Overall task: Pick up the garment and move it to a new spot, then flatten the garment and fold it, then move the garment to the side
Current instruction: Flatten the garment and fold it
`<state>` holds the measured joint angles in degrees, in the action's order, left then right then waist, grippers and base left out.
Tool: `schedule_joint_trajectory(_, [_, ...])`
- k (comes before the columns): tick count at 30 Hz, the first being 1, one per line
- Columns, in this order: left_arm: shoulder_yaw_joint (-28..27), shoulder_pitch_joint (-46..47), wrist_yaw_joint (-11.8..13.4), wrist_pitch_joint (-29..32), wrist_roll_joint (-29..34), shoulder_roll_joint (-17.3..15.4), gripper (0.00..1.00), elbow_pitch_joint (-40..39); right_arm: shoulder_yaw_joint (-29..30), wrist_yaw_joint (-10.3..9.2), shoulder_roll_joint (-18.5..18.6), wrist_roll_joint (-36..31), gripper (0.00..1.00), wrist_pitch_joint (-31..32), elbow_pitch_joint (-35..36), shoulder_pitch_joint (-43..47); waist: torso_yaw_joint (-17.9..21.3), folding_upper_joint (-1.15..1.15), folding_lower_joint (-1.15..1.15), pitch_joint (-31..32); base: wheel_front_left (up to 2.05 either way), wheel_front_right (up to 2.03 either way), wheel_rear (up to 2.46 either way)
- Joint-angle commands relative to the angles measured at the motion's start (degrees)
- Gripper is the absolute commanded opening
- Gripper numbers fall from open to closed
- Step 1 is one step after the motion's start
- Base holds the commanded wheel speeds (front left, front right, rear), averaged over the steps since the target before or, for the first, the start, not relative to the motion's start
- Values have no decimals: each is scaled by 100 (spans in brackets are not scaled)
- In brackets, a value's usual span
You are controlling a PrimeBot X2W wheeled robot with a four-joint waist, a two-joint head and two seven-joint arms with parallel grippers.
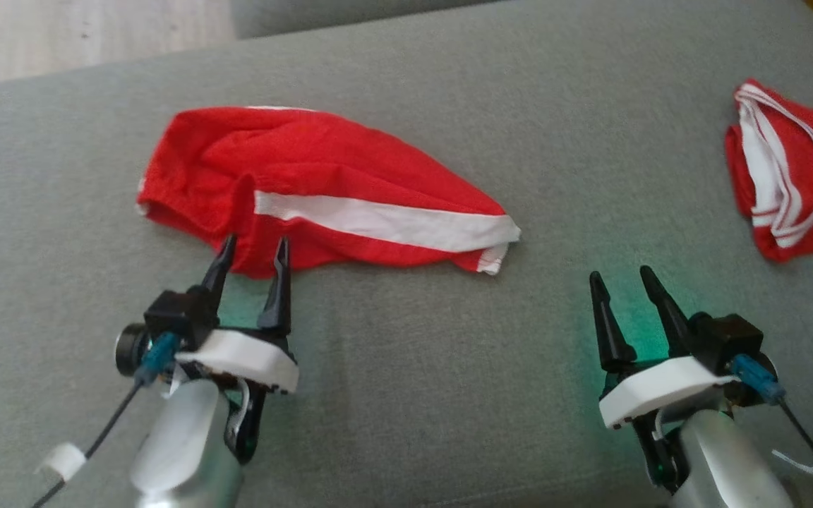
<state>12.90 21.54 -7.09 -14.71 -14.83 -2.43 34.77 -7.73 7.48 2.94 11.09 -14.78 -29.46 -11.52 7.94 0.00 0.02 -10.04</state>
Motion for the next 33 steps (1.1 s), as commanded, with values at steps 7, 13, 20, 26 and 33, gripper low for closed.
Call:
schedule_joint_trajectory(7, [-234,720,-36,-29,-106,-138,100,291,-73,1,-6,61,100,-22,204,-285,303,0,-2,-420,0,0,0])
schedule_joint_trajectory(13, [-325,883,-38,-29,-96,-181,100,289,-102,1,-6,124,100,-22,213,-363,319,0,-2,-519,0,0,0])
schedule_joint_trajectory(20, [-94,964,-39,-29,-233,-214,0,272,-162,1,-6,164,100,-22,214,-427,310,0,-2,-585,0,0,0])
schedule_joint_trajectory(26, [-415,726,-39,-29,-362,-174,0,-68,-102,1,-6,160,100,-22,198,-360,110,0,-2,-508,0,0,0])
schedule_joint_trajectory(33, [-688,2,-39,-29,-554,-89,0,-376,-153,1,-6,191,100,-22,147,-179,-487,0,-2,-237,0,0,0])
